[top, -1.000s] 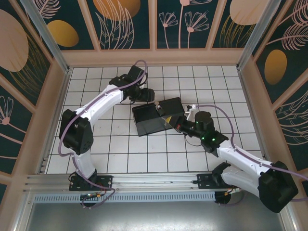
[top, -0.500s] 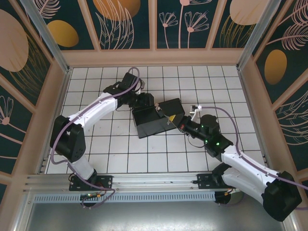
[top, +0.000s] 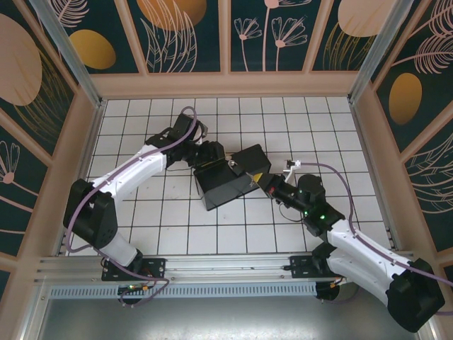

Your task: Unlock the padlock with the key

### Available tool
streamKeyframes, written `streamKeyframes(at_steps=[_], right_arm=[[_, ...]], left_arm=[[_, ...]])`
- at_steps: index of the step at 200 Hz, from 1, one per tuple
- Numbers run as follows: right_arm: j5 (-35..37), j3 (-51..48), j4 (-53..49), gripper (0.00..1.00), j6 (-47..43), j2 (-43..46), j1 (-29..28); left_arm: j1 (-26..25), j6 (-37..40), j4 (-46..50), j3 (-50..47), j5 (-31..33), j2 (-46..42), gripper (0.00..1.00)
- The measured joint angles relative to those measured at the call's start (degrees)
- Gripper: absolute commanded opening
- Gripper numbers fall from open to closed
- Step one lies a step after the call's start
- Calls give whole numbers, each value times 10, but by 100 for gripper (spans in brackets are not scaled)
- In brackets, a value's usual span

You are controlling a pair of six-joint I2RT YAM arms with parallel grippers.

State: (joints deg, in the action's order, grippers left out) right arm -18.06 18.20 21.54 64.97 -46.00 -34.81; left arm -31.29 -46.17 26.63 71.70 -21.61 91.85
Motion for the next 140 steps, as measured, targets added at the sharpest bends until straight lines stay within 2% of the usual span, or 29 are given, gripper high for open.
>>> streamKeyframes(at_steps=[35,64,140], right_arm=[[0,0,6,0,1,0,0],[-4,0,11,0,1,-3,0],[-13,0,31,0,2,-34,-1]], left_arm=[[-2,30,51,56,45,11,62],[-4,66,54,97,59,23,64],[-33,102,66,102,66,43,65]])
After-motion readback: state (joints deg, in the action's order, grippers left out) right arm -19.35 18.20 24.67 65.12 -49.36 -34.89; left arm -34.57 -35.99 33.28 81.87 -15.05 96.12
